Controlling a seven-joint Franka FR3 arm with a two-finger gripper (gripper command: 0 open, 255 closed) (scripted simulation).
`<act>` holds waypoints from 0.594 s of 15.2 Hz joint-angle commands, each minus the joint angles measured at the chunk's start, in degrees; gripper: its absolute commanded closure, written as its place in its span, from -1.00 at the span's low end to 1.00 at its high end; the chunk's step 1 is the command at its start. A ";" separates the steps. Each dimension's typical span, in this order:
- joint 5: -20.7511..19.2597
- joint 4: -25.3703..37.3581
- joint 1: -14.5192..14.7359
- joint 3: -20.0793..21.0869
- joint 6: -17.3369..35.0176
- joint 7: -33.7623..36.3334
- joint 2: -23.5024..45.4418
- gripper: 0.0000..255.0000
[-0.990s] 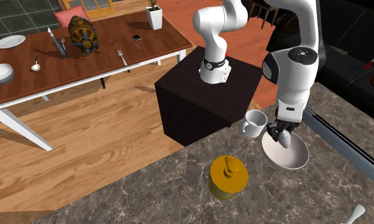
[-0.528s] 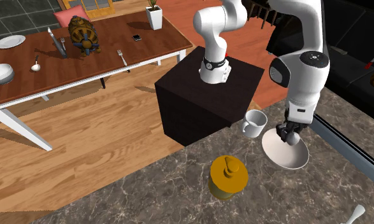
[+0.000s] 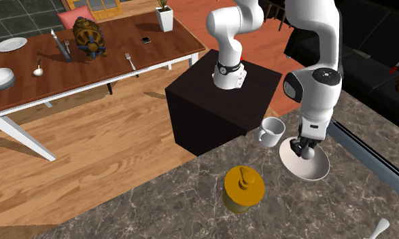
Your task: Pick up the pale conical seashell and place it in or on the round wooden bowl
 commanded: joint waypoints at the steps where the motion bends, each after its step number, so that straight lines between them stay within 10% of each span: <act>1: 0.05 0.20 -0.02 0.08 1.36 -0.23 1.53 1.00; 8: 0.04 0.20 -0.03 0.08 1.36 -0.22 1.53 1.00; 9: 0.04 0.20 -0.03 0.08 1.36 -0.22 1.53 -1.00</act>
